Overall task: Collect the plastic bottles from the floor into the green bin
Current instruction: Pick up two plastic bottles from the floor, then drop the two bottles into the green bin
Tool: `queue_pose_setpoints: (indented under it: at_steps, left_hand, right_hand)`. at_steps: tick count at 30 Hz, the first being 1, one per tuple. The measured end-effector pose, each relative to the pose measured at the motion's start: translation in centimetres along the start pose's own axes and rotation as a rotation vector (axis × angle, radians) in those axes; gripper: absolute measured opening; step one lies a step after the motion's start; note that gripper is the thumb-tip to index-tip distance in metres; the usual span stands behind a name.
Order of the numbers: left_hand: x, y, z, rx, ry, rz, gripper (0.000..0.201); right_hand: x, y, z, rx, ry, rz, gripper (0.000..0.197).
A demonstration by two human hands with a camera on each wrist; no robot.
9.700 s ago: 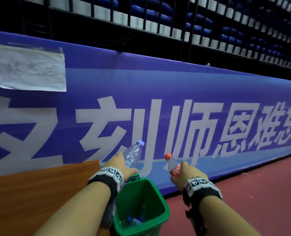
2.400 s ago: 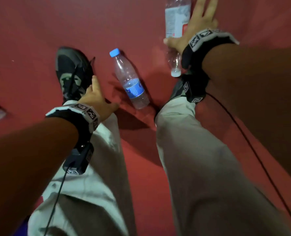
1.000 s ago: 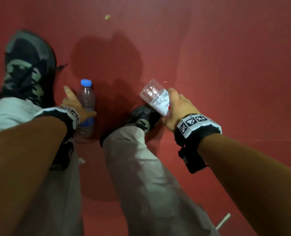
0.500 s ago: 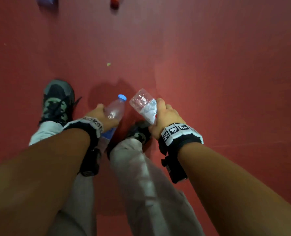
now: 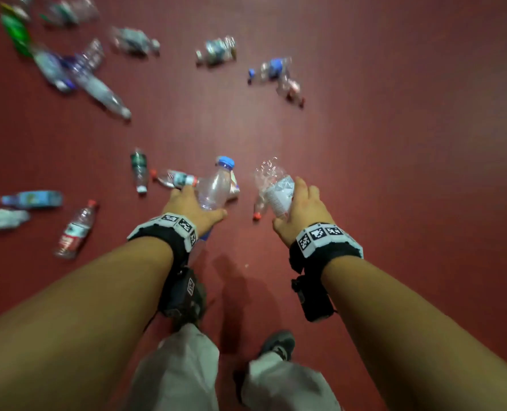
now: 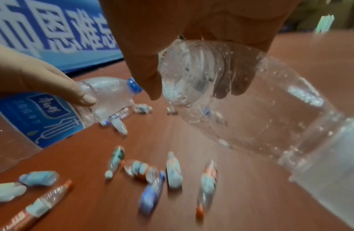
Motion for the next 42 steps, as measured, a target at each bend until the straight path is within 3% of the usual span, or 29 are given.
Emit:
queue_pose_setpoints:
  at_steps: [5, 8, 13, 18, 24, 31, 42]
  left_hand:
    - [-5.5, -8.4, 23.6, -0.105, -0.271, -0.161, 0.077]
    - [-10.6, -13.6, 35.6, -0.119, -0.434, -0.258, 0.073]
    - [-17.9, -17.8, 49.0, -0.123, -0.659, -0.317, 0.077]
    - [-23.4, -17.3, 58.2, -0.121, -0.905, -0.262, 0.074]
    - [-31.3, -13.3, 66.1, -0.148, -1.195, -0.115, 0.071]
    - [-35.6, -6.9, 70.6, -0.197, -1.360, 0.030, 0.064]
    - [-36.9, -0.2, 83.1, -0.211, -1.404, 0.014, 0.059]
  right_hand:
    - [-2.8, 14.7, 21.2, 0.027, -0.271, 0.197, 0.082]
    - [-5.5, 22.3, 31.5, 0.059, -0.410, 0.300, 0.080]
    - [-9.4, 32.5, 42.4, -0.028, -0.532, 0.539, 0.091]
    - [-11.7, 40.8, 49.0, -0.066, -0.606, 0.740, 0.093]
    - [-15.1, 50.1, 52.6, -0.085, -0.648, 0.960, 0.093]
    - [-17.8, 58.6, 52.5, -0.115, -0.613, 1.096, 0.096]
    - [-21.3, 74.7, 53.9, -0.017, -0.627, 1.160, 0.090]
Point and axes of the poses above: each hand's wrist, its own x-axis towards the middle knuckle, its own z-axis out of the back of the hand, y = z × x, the point moved 5 cm from there along x, towards the middle knuckle, and after that the axes turned 13 degrees about -x, right-handed, at the moved point
